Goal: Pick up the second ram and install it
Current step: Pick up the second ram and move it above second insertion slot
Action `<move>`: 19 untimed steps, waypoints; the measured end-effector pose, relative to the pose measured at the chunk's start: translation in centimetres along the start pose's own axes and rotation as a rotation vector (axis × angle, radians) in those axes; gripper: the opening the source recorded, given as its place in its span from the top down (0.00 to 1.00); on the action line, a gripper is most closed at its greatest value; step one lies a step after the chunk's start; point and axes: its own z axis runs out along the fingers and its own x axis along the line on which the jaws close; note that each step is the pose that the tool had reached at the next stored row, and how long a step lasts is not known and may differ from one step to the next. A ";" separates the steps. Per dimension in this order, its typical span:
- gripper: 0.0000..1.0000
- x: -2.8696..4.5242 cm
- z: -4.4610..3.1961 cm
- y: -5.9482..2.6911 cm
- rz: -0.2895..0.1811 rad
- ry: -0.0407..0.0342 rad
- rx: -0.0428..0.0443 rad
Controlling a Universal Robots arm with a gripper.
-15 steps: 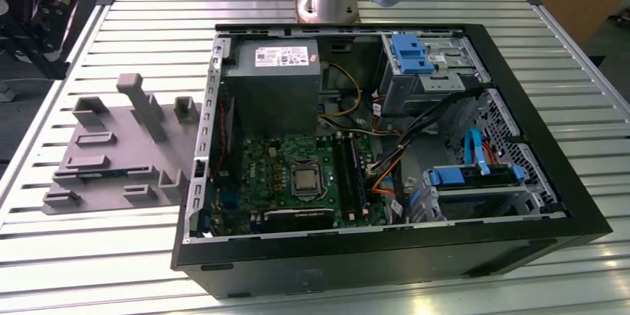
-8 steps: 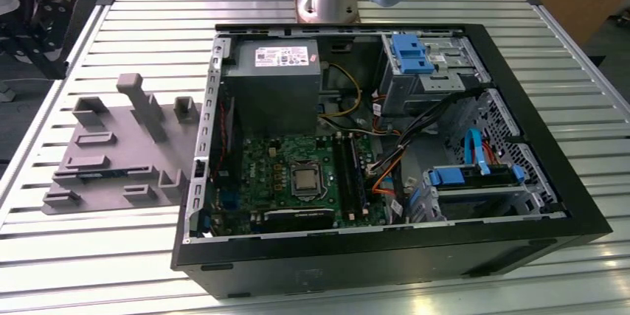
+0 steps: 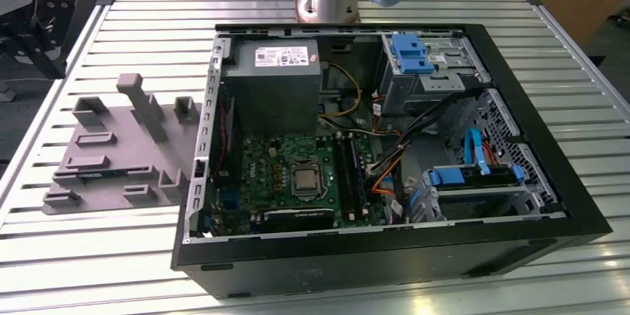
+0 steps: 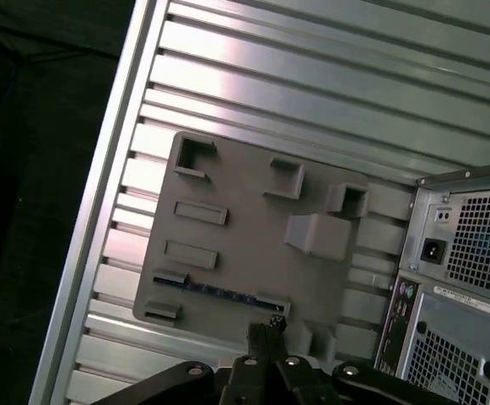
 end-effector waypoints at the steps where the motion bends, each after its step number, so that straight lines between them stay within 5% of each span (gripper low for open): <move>1: 0.89 0.00 0.00 0.00 -0.013 0.0004 -0.0003; 9: 0.89 0.00 0.00 0.00 -0.100 0.0033 -0.0024; 19: 0.89 0.00 0.00 -0.01 -0.113 0.0042 -0.0014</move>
